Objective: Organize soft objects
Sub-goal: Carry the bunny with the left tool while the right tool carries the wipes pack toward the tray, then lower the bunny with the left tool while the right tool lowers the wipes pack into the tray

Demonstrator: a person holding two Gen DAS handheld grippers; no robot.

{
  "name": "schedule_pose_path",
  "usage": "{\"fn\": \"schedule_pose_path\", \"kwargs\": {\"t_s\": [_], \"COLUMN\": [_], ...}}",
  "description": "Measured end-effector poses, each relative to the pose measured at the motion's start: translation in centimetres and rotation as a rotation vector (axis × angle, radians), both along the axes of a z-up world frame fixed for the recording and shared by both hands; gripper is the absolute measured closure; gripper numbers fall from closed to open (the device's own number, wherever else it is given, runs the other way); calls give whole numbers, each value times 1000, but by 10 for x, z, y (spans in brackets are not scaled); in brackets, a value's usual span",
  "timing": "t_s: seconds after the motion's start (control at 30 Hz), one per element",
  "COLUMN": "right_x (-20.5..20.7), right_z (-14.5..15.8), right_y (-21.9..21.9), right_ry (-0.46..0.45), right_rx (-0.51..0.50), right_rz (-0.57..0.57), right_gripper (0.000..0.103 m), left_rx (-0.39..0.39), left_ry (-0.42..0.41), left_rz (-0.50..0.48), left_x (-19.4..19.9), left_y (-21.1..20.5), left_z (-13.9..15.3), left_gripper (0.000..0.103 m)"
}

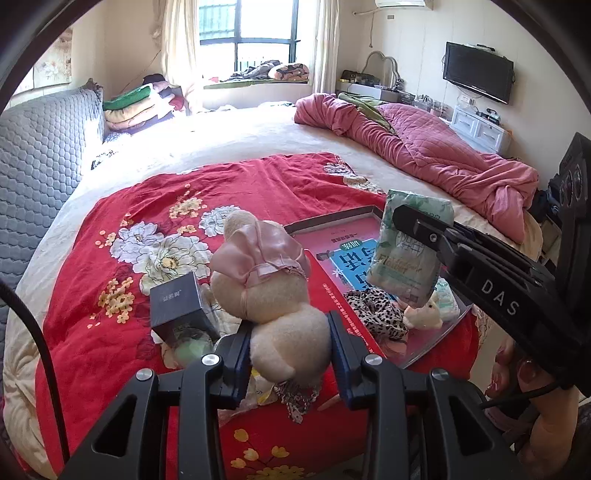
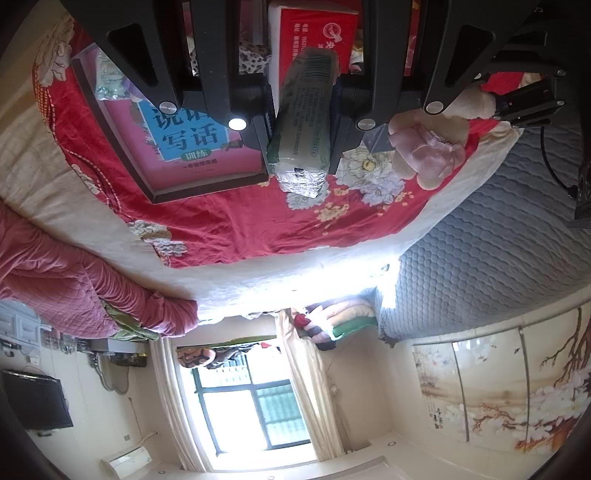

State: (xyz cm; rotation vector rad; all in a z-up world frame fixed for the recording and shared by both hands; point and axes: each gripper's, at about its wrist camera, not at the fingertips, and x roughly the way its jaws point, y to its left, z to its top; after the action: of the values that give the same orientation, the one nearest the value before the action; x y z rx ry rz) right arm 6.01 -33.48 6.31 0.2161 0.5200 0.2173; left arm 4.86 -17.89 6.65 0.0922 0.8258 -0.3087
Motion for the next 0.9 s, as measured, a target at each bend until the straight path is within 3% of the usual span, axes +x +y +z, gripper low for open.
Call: {"fn": "schedule_pose_path", "kwargs": {"t_s": [0.5, 0.9], "right_x": [-1, 6], "right_z": [-15, -54], "right_y": [-65, -112], "right_ry": [31, 136], "right_rx": [58, 140], "right_rz": [-142, -230], "right_gripper": [79, 79], "left_rx": [19, 15], "left_ry": [20, 120], "left_rz": [-71, -177], "left_x": [20, 41], "left_y": [-48, -96], "left_z": [-13, -47], "left_gripper": [66, 66]}}
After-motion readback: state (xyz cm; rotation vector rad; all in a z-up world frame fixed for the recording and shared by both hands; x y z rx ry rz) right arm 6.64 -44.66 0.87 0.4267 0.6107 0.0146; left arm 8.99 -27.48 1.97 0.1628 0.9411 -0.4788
